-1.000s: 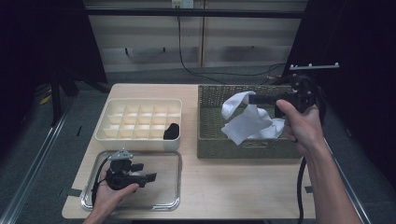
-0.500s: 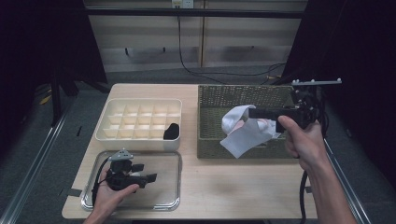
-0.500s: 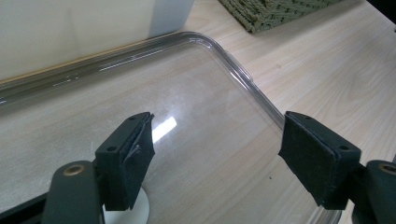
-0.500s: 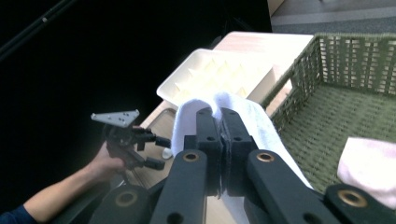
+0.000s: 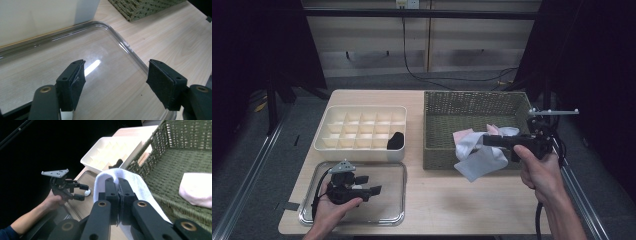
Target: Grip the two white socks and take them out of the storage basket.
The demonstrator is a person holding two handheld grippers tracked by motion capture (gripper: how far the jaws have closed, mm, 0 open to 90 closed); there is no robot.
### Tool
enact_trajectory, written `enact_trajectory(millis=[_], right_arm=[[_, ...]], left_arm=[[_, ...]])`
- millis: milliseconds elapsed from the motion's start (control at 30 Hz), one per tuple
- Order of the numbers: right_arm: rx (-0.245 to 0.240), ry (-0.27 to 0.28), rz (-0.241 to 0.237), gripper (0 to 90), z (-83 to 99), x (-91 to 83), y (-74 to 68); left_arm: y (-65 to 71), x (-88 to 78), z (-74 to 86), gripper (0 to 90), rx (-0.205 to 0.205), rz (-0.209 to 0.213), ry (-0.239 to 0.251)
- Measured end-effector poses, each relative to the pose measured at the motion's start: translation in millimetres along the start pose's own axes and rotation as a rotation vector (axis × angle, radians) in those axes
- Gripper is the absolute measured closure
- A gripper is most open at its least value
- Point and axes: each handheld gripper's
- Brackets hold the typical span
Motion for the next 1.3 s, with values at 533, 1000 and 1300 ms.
enact_trajectory(millis=[533,1000,1300], right_arm=[[0.056,-0.068,-0.012,87.9,47.3,21.2,20.8],[0.1,-0.145,0.008,87.5,83.8,50.1,45.4],[0.143,-0.164,0.008,87.3,104.3,67.3,59.1]], left_arm=[[5.6,-1.7,0.5,32.3,0.013,0.015,-0.004],[12.9,-1.9,0.6,30.8,0.02,0.038,-0.017],[18.1,1.2,-2.6,30.5,0.035,0.039,-0.023]])
Point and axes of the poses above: each handheld gripper's, and its own axes: x roughly forward along the jaws, z roughly out of its underside, y roughly to its right, and after that the axes turned 4 degrees about -z, right-handed
